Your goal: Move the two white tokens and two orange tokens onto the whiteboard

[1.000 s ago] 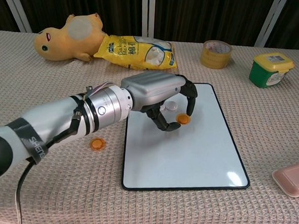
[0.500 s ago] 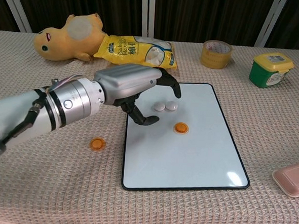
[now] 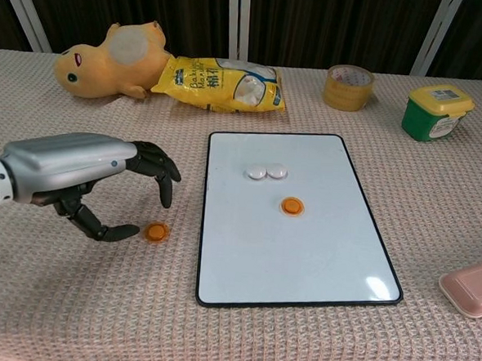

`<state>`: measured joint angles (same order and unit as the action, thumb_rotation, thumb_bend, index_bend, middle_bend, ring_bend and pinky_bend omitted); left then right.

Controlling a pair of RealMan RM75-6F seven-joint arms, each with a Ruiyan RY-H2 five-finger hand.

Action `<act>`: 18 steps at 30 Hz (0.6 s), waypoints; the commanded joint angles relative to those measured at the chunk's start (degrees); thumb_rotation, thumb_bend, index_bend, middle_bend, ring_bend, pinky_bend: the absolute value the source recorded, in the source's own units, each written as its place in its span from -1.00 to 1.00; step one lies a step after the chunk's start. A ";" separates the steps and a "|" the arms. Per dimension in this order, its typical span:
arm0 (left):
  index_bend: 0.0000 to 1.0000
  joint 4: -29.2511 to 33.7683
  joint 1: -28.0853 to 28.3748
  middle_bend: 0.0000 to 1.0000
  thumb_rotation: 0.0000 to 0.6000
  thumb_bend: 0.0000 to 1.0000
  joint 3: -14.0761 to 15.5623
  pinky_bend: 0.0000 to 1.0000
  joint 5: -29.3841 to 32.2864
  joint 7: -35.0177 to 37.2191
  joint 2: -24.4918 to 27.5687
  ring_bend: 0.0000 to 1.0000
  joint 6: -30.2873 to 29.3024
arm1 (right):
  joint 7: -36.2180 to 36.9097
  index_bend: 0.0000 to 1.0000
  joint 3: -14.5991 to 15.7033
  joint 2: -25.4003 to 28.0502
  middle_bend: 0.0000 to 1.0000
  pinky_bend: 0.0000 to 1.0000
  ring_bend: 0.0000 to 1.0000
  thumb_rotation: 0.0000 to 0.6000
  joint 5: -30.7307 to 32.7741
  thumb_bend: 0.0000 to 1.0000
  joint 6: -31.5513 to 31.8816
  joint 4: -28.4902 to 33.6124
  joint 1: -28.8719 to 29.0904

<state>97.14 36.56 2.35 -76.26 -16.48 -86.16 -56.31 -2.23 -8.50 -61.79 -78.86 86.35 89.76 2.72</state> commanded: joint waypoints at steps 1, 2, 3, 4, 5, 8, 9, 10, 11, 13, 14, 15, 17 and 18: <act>-0.26 -1.66 -1.21 -0.65 1.00 -0.37 1.67 -0.73 -2.65 2.20 -0.13 -0.89 -0.56 | -0.32 -1.00 0.03 0.18 -1.00 -1.00 -1.00 1.00 0.02 -0.05 -0.13 0.17 0.07; -0.27 -2.20 -1.34 -0.65 1.00 -0.37 1.70 -0.73 -3.23 2.84 -0.43 -0.89 -0.67 | -0.44 -1.00 0.03 0.26 -1.00 -1.00 -1.00 1.00 0.08 -0.05 -0.23 0.28 0.11; -0.27 -2.58 -1.40 -0.65 1.00 -0.37 1.74 -0.73 -3.64 3.30 -0.64 -0.89 -0.70 | -0.50 -1.00 0.03 0.28 -1.00 -1.00 -1.00 1.00 0.11 -0.05 -0.27 0.34 0.14; -0.27 -2.93 -1.47 -0.65 1.00 -0.37 1.78 -0.73 -4.00 3.72 -0.84 -0.89 -0.71 | -0.55 -1.00 0.04 0.31 -1.00 -1.00 -1.00 1.00 0.11 -0.05 -0.29 0.40 0.15; -0.27 -3.48 -1.60 -0.65 0.99 -0.37 1.85 -0.73 -4.49 4.19 -1.19 -0.89 -0.79 | -0.59 -1.00 0.05 0.33 -1.00 -1.00 -1.00 1.00 0.14 -0.05 -0.31 0.43 0.15; -0.27 -6.07 -2.14 -0.65 1.00 -0.37 1.63 -0.73 -5.47 5.41 -2.97 -0.90 -1.62 | -0.60 -1.00 0.09 0.30 -1.00 -1.00 -1.00 1.00 0.42 -0.05 -0.52 0.35 0.15; -0.27 -7.15 -2.31 -0.65 1.00 -0.37 1.52 -0.73 -5.74 5.92 -3.63 -0.90 -1.87 | -0.57 -1.00 0.09 0.29 -1.00 -1.00 -1.00 1.00 0.54 -0.05 -0.66 0.30 0.17; -0.27 -8.10 -2.40 -0.65 0.99 -0.37 1.47 -0.73 -5.95 6.43 -4.13 -0.90 -1.93 | -0.51 -1.00 0.08 0.27 -1.00 -1.00 -1.00 1.00 0.65 -0.05 -0.76 0.23 0.19; -0.27 -8.89 -2.45 -0.65 1.00 -0.37 1.41 -0.73 -6.11 6.86 -4.50 -0.90 -1.90 | -0.44 -1.00 0.06 0.24 -1.00 -1.00 -1.00 1.00 0.73 -0.05 -0.83 0.15 0.21; -0.27 -10.37 -2.54 -0.65 0.99 -0.37 1.29 -0.73 -6.59 7.21 -5.12 -0.90 -2.04 | -0.36 -1.00 0.05 0.18 -1.00 -1.00 -1.00 1.00 0.81 -0.05 -0.89 0.02 0.23; -0.27 -10.98 -2.64 -0.65 0.99 -0.37 1.27 -0.73 -6.83 7.18 -5.39 -0.90 -2.18 | -0.39 -1.00 0.06 0.16 -1.00 -1.00 -1.00 1.00 0.81 -0.05 -0.88 -0.01 0.23; -0.28 -11.33 -2.71 -0.65 0.99 -0.37 1.23 -0.73 -6.95 7.14 -5.56 -0.90 -2.26 | -0.41 -1.00 0.06 0.15 -1.00 -1.00 -1.00 1.00 0.82 -0.05 -0.88 -0.03 0.24; -0.28 -11.74 -2.82 -0.65 0.99 -0.37 1.19 -0.73 -7.06 7.21 -5.77 -0.89 -2.23 | -0.47 -1.00 0.04 0.12 -1.00 -1.00 -1.00 1.00 0.83 -0.05 -0.91 -0.01 0.29; -0.29 -11.90 -2.86 -0.65 0.99 -0.37 1.12 -0.73 -7.04 7.36 -5.84 -0.89 -2.13 | -0.51 -1.00 0.04 0.09 -1.00 -1.00 -1.00 1.00 0.84 -0.05 -0.95 0.00 0.33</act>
<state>85.28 33.73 3.50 -83.30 -9.15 -91.97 -58.46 -2.73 -8.46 -61.69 -78.02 85.41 89.75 3.05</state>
